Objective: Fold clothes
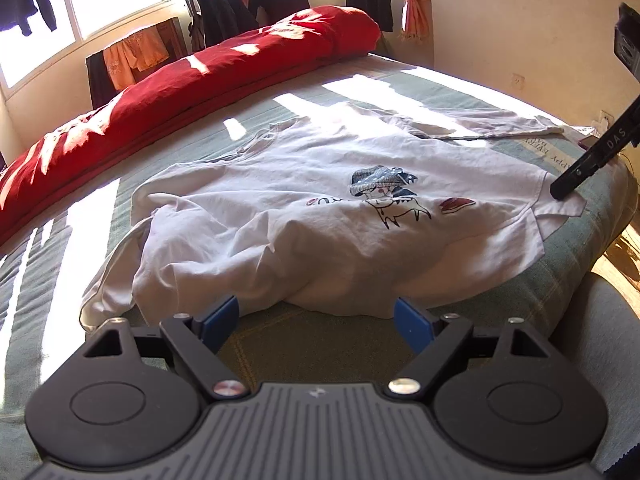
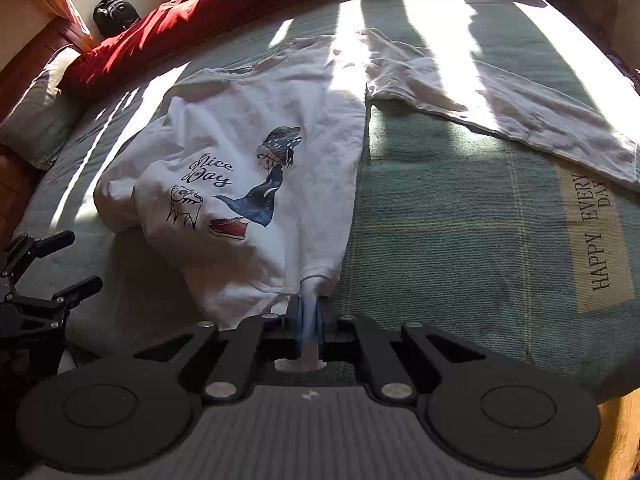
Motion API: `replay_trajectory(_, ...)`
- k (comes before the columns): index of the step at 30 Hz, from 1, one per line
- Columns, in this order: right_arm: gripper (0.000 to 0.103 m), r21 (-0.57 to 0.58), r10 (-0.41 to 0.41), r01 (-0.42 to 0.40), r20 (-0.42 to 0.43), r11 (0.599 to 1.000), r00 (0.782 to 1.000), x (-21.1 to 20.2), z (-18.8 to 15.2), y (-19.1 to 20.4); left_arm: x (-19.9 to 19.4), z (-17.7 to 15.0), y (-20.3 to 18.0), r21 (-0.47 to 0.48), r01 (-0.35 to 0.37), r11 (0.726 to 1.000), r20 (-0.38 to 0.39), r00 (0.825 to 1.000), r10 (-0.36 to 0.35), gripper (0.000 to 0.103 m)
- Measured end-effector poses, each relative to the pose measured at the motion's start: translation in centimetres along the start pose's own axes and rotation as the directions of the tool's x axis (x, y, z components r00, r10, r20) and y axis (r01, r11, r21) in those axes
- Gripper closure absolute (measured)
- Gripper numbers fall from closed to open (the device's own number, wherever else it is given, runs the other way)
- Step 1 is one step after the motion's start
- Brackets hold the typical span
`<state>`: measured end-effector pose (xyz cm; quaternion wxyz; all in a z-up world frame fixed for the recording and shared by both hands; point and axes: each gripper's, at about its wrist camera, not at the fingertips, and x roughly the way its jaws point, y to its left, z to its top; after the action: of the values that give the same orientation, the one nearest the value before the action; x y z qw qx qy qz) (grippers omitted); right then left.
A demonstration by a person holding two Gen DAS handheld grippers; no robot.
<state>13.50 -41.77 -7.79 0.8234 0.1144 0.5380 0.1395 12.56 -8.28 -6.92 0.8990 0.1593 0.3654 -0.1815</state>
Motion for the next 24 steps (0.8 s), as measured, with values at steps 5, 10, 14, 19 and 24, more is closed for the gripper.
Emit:
replay_trajectory(5,0.092,-0.004,-0.086,0.086,-0.011,0.996,0.996,0.3,-0.2,-0.3,0.6,-0.5,0.9,-0.036,-0.016,0.999,-0.037,0.999,0.015,0.018)
replay_trajectory(10,0.091,-0.046,-0.081,0.082,0.032,0.996,0.996,-0.6,0.9,1.2,1.2,-1.1,2.1,-0.101,-0.028,0.994,-0.077,0.997,0.02,0.018)
replay_trajectory(14,0.084,-0.135,-0.045,0.051,0.047,0.99,0.998,-0.1,2.2,4.5,1.2,-1.9,3.7,-0.154,-0.038,0.987,-0.093,0.995,0.024,0.018)
replay_trajectory(19,0.084,-0.248,0.045,-0.034,0.042,0.968,0.998,1.5,3.5,9.1,1.2,-3.0,5.8,-0.204,-0.065,0.977,-0.107,0.993,0.043,0.018)
replay_trajectory(24,0.08,-0.356,0.127,-0.125,-0.018,0.926,0.992,4.4,4.1,14.0,1.6,-4.3,8.0,-0.249,-0.086,0.965,-0.128,0.99,0.055,0.018)
